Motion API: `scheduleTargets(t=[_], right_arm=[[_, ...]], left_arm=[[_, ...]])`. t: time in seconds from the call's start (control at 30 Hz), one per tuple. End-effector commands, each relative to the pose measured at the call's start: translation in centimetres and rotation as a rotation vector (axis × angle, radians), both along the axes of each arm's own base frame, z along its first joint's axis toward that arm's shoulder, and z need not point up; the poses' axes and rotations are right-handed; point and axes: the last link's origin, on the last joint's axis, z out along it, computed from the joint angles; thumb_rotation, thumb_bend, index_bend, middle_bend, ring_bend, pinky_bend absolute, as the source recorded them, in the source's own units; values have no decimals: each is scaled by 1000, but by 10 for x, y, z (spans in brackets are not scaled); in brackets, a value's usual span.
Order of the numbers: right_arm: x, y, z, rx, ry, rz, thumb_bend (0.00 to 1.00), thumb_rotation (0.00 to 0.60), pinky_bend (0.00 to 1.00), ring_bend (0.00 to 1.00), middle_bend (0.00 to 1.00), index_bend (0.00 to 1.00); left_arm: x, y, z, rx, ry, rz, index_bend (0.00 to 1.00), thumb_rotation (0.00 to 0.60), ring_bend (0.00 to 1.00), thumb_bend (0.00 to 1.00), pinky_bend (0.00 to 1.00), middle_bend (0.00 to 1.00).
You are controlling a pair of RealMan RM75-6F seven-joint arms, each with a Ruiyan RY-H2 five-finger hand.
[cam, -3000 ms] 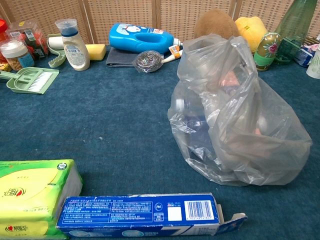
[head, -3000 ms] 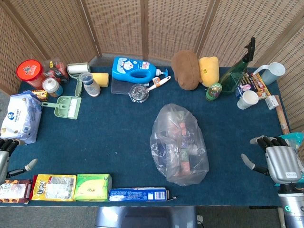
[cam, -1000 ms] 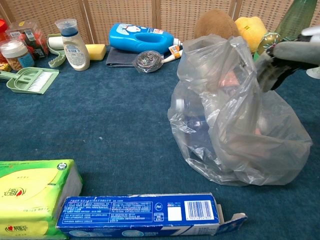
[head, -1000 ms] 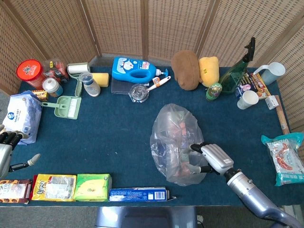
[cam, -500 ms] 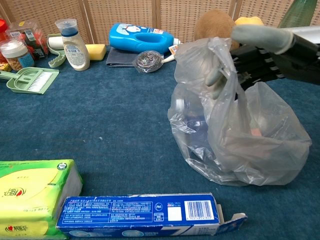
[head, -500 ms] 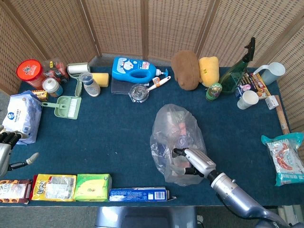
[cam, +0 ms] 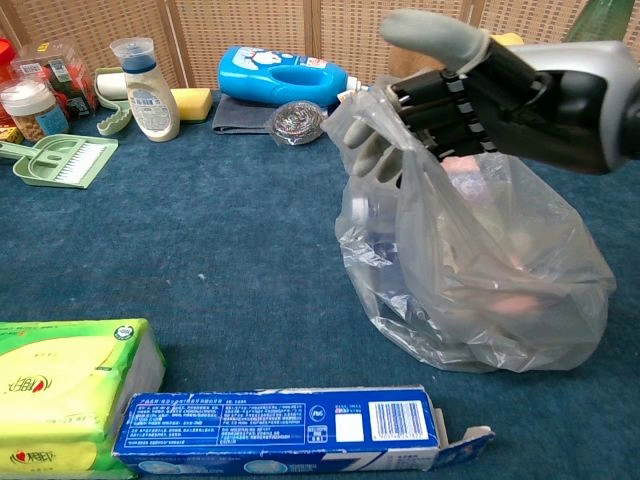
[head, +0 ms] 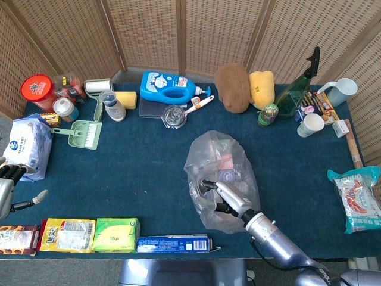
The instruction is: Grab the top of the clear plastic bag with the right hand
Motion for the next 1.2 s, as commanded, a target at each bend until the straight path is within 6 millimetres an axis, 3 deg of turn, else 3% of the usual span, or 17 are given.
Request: scheduleTargets(t=[0.03, 0.4, 0.53, 0.73, 0.97, 1.2], right_arm=[[5, -3, -8, -18, 4, 2, 172, 47, 232, 305, 347, 332], [14, 0, -30, 49, 31, 19, 172, 50, 231, 324, 359, 363], [24, -5, -32, 126, -52, -48, 171, 51, 235, 362, 385, 386], [49, -13, -9, 290, -293, -202, 172, 52, 265, 417, 408, 403], [64, -29, 24, 428, -527, -379, 174, 49, 514, 503, 460, 415], [68, -40, 48, 505, -618, -482, 176, 47, 616, 534, 474, 419]], left_arm=[[0, 1, 0, 1, 0, -2, 362, 0, 309, 156, 133, 356], [-1, 2, -2, -6, -3, 2, 362, 0, 309, 156, 133, 356], [-3, 1, 0, 0, -1, 9, 362, 0, 309, 157, 133, 356], [-6, 1, 1, 6, 3, 19, 362, 0, 309, 156, 133, 356], [-6, 2, 0, 2, 1, 21, 362, 0, 309, 156, 133, 356], [-7, 2, 0, 4, 4, 25, 362, 0, 309, 157, 134, 356]])
